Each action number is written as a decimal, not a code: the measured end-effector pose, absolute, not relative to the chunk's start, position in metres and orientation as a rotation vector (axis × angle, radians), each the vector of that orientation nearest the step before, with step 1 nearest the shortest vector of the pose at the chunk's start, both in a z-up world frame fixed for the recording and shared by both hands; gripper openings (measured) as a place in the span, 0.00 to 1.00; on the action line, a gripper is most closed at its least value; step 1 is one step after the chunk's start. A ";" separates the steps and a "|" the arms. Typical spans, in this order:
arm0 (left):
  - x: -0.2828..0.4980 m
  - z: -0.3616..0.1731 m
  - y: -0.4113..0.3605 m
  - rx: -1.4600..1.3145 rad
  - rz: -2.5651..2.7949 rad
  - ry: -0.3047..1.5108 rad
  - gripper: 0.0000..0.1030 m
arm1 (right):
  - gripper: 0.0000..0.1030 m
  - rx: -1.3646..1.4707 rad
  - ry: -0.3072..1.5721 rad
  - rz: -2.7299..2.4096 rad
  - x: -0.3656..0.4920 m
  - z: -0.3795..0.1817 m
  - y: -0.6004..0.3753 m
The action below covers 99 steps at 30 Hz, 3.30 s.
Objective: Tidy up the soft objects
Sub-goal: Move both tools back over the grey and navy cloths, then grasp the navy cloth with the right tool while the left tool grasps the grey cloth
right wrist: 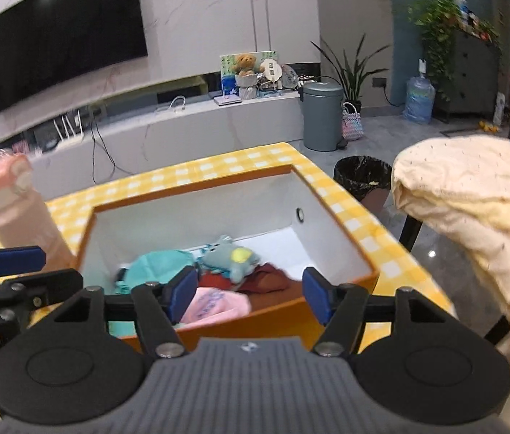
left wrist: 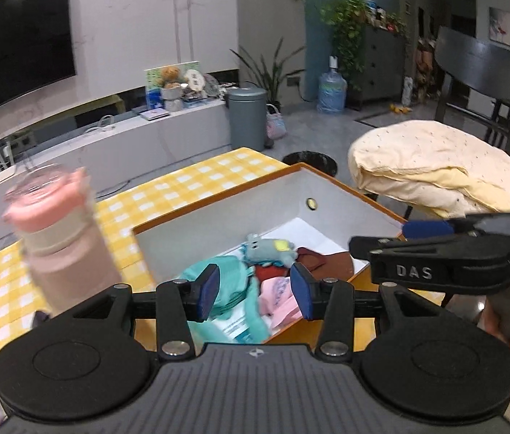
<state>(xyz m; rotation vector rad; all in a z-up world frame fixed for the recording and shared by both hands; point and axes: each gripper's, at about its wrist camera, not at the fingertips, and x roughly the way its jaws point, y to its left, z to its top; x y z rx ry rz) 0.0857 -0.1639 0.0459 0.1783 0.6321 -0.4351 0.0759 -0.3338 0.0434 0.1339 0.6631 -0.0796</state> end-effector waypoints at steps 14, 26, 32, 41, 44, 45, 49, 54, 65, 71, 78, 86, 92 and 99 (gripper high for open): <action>0.058 0.039 -0.068 0.111 -0.259 0.658 0.50 | 0.73 0.111 0.678 0.101 0.052 0.032 -0.242; 0.056 0.020 0.036 -0.028 0.003 0.755 0.50 | 0.68 -0.026 0.732 0.261 0.062 0.013 -0.151; 0.058 0.016 0.082 -0.110 0.057 0.784 0.50 | 0.56 -0.077 0.742 0.322 0.067 0.006 -0.113; 0.070 -0.006 0.121 -0.168 0.082 0.843 0.50 | 0.49 -0.156 0.751 0.418 0.080 -0.012 -0.072; 0.079 -0.013 0.127 -0.172 0.091 0.858 0.55 | 0.50 -0.193 0.759 0.459 0.091 -0.020 -0.057; 0.082 -0.015 0.129 -0.173 0.095 0.863 0.60 | 0.50 -0.204 0.768 0.475 0.097 -0.023 -0.051; 0.105 -0.025 0.143 -0.173 0.098 0.911 0.68 | 0.58 -0.262 0.798 0.525 0.118 -0.036 -0.028; 0.137 -0.038 0.161 -0.202 0.158 0.950 0.79 | 0.64 -0.306 0.838 0.575 0.149 -0.052 -0.003; 0.164 -0.077 0.176 -0.321 0.231 1.042 0.83 | 0.65 -0.280 0.943 0.554 0.195 -0.088 0.021; 0.169 -0.086 0.178 -0.366 0.250 1.053 0.84 | 0.75 -0.224 0.978 0.522 0.206 -0.099 0.022; 0.175 -0.085 0.163 -0.330 0.223 1.039 0.75 | 0.76 -0.190 0.971 0.523 0.208 -0.101 0.021; 0.176 -0.085 0.148 -0.167 0.226 1.038 0.27 | 0.39 -0.268 0.909 0.538 0.196 -0.100 0.025; 0.175 -0.085 0.146 -0.146 0.199 1.030 0.05 | 0.19 -0.299 0.887 0.568 0.189 -0.099 0.023; 0.169 -0.072 0.153 -0.239 0.160 0.946 0.03 | 0.19 -0.265 0.855 0.573 0.186 -0.087 0.012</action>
